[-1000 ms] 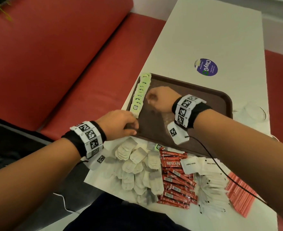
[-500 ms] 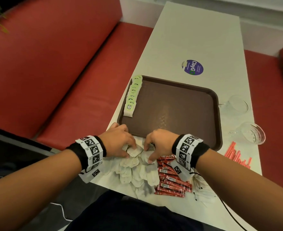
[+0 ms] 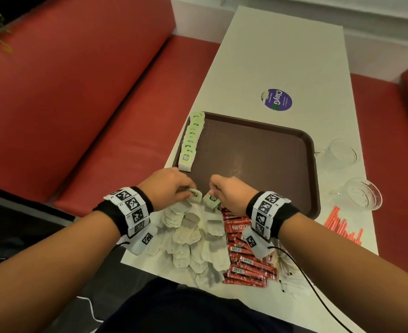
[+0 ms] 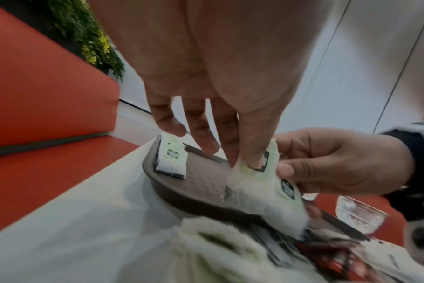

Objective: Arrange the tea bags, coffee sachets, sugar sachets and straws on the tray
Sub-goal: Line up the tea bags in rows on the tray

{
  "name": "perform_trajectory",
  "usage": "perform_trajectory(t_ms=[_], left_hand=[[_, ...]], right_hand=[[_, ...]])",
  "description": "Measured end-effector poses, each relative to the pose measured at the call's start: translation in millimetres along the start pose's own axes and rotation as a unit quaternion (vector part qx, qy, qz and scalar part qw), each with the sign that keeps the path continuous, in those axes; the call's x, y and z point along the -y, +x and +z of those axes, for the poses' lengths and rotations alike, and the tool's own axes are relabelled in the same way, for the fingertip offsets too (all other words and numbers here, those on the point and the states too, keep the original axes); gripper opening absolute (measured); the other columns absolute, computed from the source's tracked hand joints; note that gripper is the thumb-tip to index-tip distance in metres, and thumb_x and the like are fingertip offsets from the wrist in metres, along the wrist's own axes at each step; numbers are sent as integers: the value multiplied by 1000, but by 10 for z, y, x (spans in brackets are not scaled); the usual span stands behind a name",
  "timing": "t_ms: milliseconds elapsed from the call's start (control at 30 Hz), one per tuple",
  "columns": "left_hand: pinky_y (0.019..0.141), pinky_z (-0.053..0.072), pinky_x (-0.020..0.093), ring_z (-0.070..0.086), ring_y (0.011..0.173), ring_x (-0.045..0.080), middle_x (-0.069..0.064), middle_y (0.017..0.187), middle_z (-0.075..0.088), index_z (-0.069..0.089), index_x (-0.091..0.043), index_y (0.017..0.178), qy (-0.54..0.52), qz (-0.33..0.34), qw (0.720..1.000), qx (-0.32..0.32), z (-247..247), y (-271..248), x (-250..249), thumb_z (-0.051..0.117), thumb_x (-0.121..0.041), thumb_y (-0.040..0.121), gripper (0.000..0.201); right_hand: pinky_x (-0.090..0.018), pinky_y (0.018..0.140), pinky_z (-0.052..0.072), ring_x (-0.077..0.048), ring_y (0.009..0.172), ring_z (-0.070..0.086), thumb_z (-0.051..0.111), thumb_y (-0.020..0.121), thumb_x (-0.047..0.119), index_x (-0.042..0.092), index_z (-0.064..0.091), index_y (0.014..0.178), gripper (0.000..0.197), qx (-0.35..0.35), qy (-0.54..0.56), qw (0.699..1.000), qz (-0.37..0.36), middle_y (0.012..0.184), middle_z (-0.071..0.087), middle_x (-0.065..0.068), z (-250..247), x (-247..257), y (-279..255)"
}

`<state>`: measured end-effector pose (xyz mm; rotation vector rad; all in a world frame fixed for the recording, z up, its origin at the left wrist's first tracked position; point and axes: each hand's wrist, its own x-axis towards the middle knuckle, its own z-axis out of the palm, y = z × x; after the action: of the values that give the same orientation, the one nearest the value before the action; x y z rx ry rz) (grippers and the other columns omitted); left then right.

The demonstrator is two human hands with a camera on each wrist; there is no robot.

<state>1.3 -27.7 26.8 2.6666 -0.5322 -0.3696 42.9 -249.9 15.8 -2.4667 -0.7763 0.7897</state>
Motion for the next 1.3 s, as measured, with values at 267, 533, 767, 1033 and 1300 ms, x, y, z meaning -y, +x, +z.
perform_trajectory(t_ms=[267,533,767,1033,1300], left_hand=[[86,47,34,60,98,21,0,101,69,72,-21,114,-22,-55,996,-61,-145,116,31,60,-27,97,21],[74,46,30,58,77,13,-12,79,62,75,-21,100,-72,-10,987,-144,-217,216,86,66,-20,94,11],[75,50,30,64,84,18,-5,90,70,72,-18,101,-74,-39,982,-169,-213,288,332,63,-19,95,11],[80,48,28,61,84,13,-9,87,68,72,-25,108,-44,-169,983,-49,-73,590,606,65,-33,93,19],[75,49,29,60,80,12,-11,85,67,69,-27,98,-87,-188,975,-86,-83,790,637,75,-29,85,14]], right_hand=[[-28,71,37,-22,85,54,39,93,-2,12,62,105,29,-60,32,998,-4,95,59,-3,-90,130,187],[-31,70,44,-18,79,57,63,90,23,12,65,90,11,-94,62,993,-44,86,60,1,-102,255,335],[-21,79,38,-11,93,55,64,92,19,14,68,104,14,-127,77,988,-31,105,64,2,-138,240,445],[-16,64,40,-3,73,54,70,88,15,22,55,122,37,-129,121,984,23,93,59,11,-188,127,459],[-9,58,36,1,67,51,69,90,16,20,71,98,9,-131,96,986,28,78,58,13,-120,71,459]])
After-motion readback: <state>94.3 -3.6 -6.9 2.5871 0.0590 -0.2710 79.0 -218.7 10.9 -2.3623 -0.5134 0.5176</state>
